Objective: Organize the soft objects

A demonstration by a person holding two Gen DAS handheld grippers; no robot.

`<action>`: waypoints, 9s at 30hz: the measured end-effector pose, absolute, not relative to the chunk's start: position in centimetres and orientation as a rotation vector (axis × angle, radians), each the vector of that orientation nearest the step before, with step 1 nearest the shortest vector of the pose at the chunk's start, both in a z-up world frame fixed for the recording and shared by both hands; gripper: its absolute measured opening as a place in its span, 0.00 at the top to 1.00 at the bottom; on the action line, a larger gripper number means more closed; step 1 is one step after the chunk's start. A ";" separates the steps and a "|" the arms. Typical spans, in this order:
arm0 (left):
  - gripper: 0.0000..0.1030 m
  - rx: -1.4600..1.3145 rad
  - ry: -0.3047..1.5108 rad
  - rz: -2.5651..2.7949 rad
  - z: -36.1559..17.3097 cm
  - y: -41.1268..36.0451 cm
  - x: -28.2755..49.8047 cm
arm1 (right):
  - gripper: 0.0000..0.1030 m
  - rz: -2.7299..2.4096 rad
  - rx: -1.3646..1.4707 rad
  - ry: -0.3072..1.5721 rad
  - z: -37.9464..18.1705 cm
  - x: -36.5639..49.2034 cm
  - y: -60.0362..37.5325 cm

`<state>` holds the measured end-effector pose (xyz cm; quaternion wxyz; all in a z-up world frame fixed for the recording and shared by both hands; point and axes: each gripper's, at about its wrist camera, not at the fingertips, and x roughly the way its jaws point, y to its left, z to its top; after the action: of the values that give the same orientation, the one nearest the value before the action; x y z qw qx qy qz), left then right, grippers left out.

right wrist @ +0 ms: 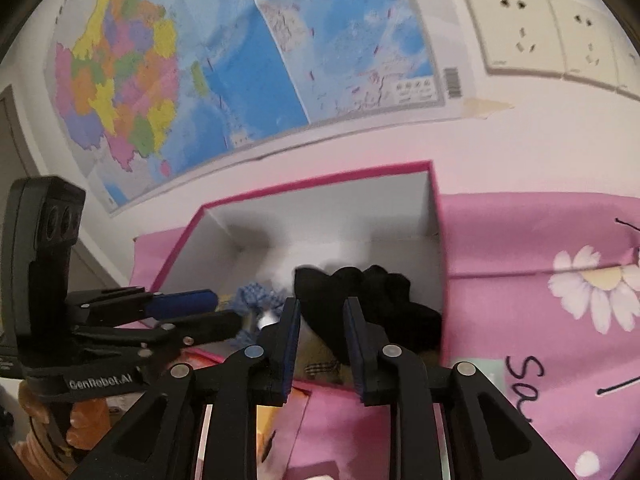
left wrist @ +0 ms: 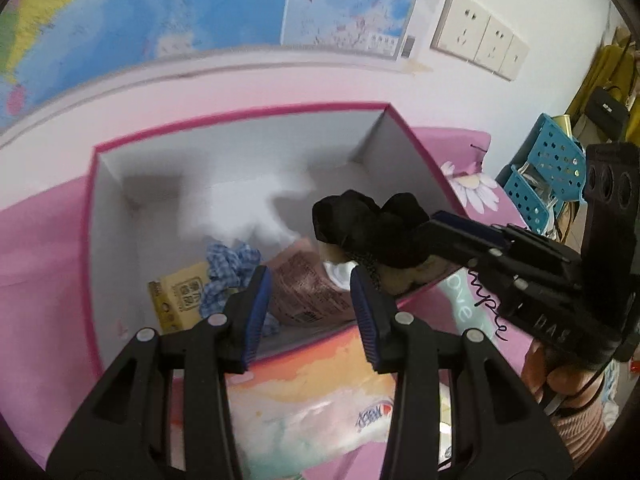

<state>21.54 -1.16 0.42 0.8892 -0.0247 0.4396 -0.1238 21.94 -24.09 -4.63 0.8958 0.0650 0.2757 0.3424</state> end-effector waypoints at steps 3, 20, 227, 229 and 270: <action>0.59 -0.043 0.847 -0.284 2.2 -0.2 19.0 | 0.77 0.734 0.133 0.523 -3.7 19.7 -25.2; 0.47 -0.116 0.790 -0.164 0.4 10.8 5.4 | 0.54 1.187 -0.021 0.625 -6.8 8.5 -17.8; 0.66 -0.388 0.973 -0.225 -8.1 18.0 0.6 | 0.92 1.038 -0.211 0.737 -12.6 9.5 -6.2; 0.66 -0.379 0.951 -0.236 -7.3 17.7 0.4 | 0.92 1.053 -0.179 0.716 -11.6 9.4 -7.4; 0.66 0.012 0.744 -0.326 7.3 6.3 13.3 | 0.92 0.861 0.086 0.461 -1.7 14.7 -20.1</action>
<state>13.29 6.34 7.26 0.9187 0.0059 0.3617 -0.1586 14.69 -20.06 -1.69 0.8823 0.0415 0.2212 0.4134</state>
